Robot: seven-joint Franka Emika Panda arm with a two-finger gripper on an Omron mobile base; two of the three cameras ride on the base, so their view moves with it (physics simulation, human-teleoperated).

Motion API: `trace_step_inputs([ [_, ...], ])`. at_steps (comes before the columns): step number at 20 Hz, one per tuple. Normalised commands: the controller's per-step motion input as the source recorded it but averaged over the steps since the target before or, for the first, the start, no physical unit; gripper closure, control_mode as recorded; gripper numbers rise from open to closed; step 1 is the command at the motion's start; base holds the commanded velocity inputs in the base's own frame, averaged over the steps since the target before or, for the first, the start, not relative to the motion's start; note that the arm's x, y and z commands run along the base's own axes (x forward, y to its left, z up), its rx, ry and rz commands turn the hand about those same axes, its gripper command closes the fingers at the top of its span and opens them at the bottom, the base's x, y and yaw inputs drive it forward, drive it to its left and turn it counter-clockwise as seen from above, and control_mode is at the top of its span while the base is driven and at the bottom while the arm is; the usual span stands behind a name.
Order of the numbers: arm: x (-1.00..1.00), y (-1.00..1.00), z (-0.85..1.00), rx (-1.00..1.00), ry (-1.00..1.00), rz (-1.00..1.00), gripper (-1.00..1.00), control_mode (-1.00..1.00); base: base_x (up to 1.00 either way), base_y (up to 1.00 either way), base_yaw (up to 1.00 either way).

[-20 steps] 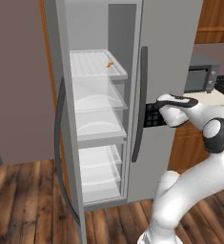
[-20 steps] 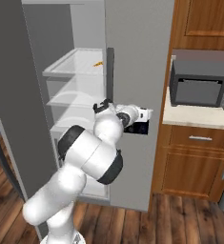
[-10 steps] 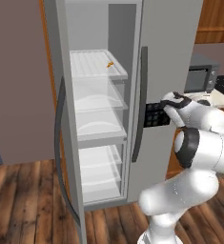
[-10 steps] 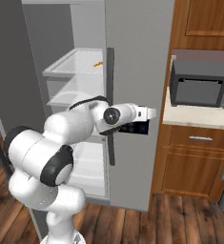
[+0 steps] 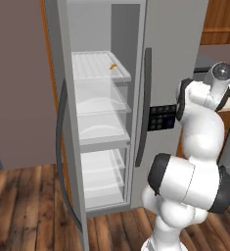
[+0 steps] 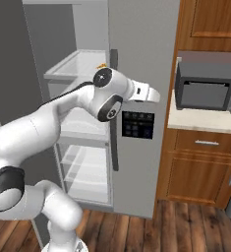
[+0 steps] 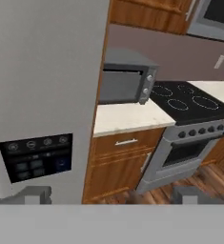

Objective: There's a chicken drumstick in the fridge that needs to be moved to the freezer for freezing. Pick up the chicken drumstick from the fridge, place it on any shelf in the freezer, and close the fridge and freezer doors when done.

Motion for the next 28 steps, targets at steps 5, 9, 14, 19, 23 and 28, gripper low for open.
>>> trace_step_inputs([
  [5, -1.0, 0.37, 0.01, 0.21, 0.1, 0.0, -1.0, -1.0, 0.0, 0.0, 0.0],
  [9, -1.0, 0.72, -0.56, 0.13, 0.0, 0.0, -1.0, -1.0, 0.0, 0.0, 0.0],
  [14, -1.0, 0.95, -0.46, 0.0, -0.1, 0.0, -1.0, -1.0, 0.0, 0.0, 0.0],
  [19, -1.0, 0.96, 0.19, 0.0, 0.0, 0.0, -1.0, -1.0, 0.0, 0.0, 0.0],
  [23, -0.96, 0.9, 0.22, 0.0, 0.0, 0.0, -1.0, -1.0, 0.0, 0.0, 0.0],
  [28, -0.6, 0.98, 0.11, 0.0, -0.01, 0.0, -1.0, -1.0, 0.0, 0.0, 0.0],
])
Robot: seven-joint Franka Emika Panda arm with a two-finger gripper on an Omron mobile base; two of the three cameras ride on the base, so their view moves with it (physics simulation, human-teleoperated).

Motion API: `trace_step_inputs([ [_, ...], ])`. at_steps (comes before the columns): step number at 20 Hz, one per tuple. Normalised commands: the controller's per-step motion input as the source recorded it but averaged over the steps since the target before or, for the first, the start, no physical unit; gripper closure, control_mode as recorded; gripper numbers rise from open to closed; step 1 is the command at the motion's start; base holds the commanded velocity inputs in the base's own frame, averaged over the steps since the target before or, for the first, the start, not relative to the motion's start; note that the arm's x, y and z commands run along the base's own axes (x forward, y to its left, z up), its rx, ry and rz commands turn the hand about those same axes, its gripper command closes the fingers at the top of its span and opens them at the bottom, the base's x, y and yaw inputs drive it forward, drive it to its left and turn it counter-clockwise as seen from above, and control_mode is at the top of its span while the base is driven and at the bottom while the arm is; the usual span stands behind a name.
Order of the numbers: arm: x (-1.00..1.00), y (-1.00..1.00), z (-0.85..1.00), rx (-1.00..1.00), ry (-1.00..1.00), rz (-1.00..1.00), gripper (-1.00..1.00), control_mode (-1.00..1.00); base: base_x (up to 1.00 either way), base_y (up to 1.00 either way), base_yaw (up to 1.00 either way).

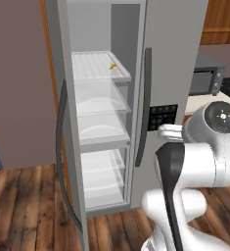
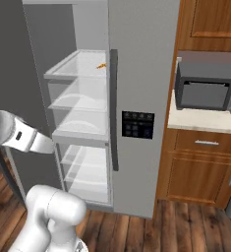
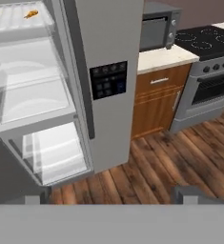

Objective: There's a chicken drumstick in the fridge that needs to be moved to the freezer for freezing. Pick up the chicken drumstick from the fridge, place it on any shelf in the freezer, and close the fridge and freezer doors when done.

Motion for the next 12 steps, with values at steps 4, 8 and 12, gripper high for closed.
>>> trace_step_inputs([
  [4, -0.2, 1.0, 0.01, 0.0, -0.17, 0.0, -1.0, -1.0, 0.0, 0.0, 0.0],
  [8, -0.11, 1.0, 0.0, 0.0, -0.16, 0.0, -1.0, -1.0, 0.0, 0.0, 0.0],
  [12, 0.0, 1.0, 0.0, 0.0, -0.17, -0.06, -1.0, -1.0, 0.0, 0.0, 0.0],
])
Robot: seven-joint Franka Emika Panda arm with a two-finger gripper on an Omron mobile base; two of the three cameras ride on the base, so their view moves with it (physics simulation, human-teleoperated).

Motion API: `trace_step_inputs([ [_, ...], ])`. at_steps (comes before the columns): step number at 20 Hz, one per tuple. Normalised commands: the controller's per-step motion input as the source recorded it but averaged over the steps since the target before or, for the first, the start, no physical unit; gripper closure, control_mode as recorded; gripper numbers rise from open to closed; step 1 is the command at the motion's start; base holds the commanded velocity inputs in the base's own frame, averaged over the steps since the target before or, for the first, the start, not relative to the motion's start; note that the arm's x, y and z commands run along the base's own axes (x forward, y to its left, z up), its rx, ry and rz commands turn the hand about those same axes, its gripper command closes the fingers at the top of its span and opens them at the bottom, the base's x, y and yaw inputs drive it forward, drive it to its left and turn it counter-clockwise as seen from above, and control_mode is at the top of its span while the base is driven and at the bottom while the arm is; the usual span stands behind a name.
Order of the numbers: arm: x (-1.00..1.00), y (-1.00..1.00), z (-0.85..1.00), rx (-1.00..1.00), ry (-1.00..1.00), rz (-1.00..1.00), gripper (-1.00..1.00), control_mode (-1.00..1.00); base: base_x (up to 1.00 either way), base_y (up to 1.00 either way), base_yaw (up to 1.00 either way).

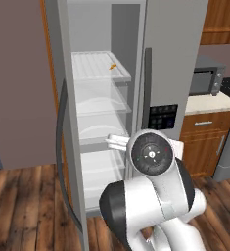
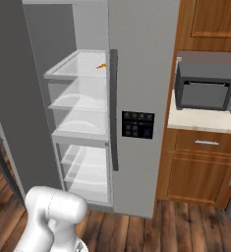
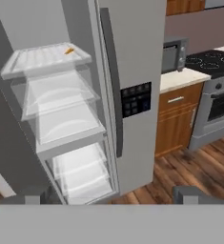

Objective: There's a chicken drumstick in the fridge that needs to be moved to the freezer for freezing. Pick up the chicken drumstick from the fridge, place it on any shelf in the freezer, and close the fridge and freezer doors when done.

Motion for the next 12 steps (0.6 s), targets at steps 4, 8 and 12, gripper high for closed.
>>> trace_step_inputs([
  [4, 0.0, 1.0, -0.03, 0.0, -0.13, -0.11, -1.0, -1.0, 0.0, 0.0, 0.0],
  [8, 0.01, 1.0, -0.16, 0.0, -0.1, -0.12, -1.0, -1.0, 0.0, 0.0, 0.0],
  [12, 0.16, 1.0, -0.28, 0.0, -0.1, -0.14, -1.0, -1.0, 0.0, 0.0, 0.0],
])
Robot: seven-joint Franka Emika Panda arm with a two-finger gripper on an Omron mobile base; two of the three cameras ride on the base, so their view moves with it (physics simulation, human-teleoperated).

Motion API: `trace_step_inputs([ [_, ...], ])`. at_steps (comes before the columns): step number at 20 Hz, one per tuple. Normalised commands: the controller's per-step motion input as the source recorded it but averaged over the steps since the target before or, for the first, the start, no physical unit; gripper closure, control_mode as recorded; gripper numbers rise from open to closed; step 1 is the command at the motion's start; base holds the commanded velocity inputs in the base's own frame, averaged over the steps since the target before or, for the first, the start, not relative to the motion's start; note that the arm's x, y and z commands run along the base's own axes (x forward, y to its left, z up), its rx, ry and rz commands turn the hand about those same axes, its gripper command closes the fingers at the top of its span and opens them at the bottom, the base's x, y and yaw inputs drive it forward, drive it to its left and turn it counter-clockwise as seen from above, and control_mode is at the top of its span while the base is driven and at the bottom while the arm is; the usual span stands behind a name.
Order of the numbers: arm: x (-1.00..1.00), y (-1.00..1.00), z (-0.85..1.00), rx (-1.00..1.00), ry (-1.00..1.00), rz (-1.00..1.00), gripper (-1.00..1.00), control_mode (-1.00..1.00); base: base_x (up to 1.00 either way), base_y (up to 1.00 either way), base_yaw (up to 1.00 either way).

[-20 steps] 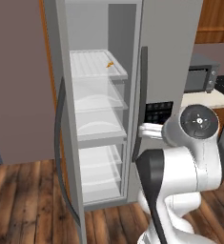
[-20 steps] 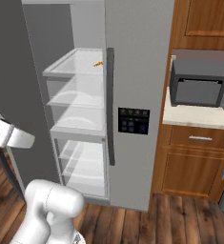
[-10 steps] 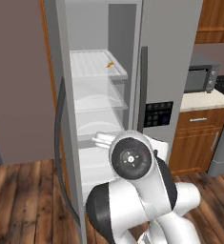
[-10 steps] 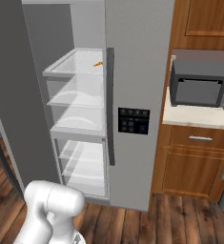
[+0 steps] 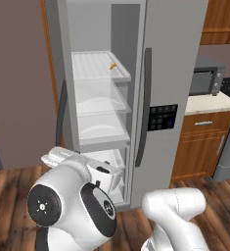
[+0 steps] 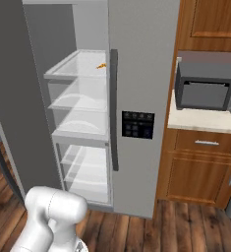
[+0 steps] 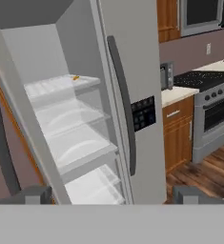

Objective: There's a chicken drumstick in the fridge that needs to be moved to the freezer for freezing. Pick up the chicken drumstick from the fridge, place it on any shelf in the freezer, and close the fridge and freezer doors when done.

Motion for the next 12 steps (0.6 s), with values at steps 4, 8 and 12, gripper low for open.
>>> trace_step_inputs([
  [4, 0.3, 1.0, -0.29, 0.0, -0.09, -0.18, -1.0, -1.0, 0.0, 0.0, 0.0],
  [8, 0.52, 0.71, -0.34, -0.02, -0.04, -0.12, -1.0, -1.0, 0.0, 0.0, 0.0],
  [12, 0.76, 0.4, -0.43, -0.07, 0.0, -0.04, -1.0, -1.0, 0.0, 0.0, 0.0],
])
